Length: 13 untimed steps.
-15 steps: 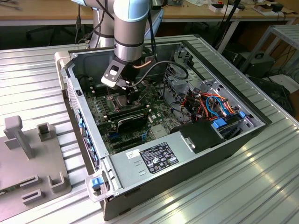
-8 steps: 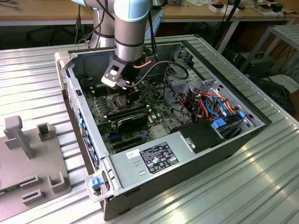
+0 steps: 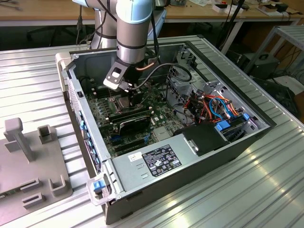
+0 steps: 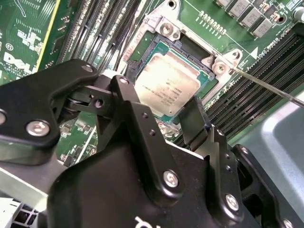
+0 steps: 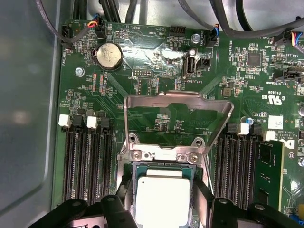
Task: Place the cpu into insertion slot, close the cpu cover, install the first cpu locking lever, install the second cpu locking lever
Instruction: 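Place the cpu into insertion slot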
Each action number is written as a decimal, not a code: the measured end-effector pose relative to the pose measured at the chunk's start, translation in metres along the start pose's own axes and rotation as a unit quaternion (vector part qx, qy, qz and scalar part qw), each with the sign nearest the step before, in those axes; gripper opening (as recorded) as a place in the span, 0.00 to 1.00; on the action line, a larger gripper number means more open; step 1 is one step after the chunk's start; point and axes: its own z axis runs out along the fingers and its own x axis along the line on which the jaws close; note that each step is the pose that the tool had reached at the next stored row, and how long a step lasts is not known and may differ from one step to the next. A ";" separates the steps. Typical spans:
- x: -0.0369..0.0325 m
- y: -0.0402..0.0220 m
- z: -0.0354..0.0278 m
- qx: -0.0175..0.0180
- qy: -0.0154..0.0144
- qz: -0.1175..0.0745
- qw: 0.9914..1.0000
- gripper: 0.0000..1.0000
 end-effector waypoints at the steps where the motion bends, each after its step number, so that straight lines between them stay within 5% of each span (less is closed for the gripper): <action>1: 0.0000 0.0001 -0.0008 0.000 0.000 0.000 1.000 0.62; 13: -0.0010 0.0012 -0.0239 0.004 0.000 0.000 1.000 0.62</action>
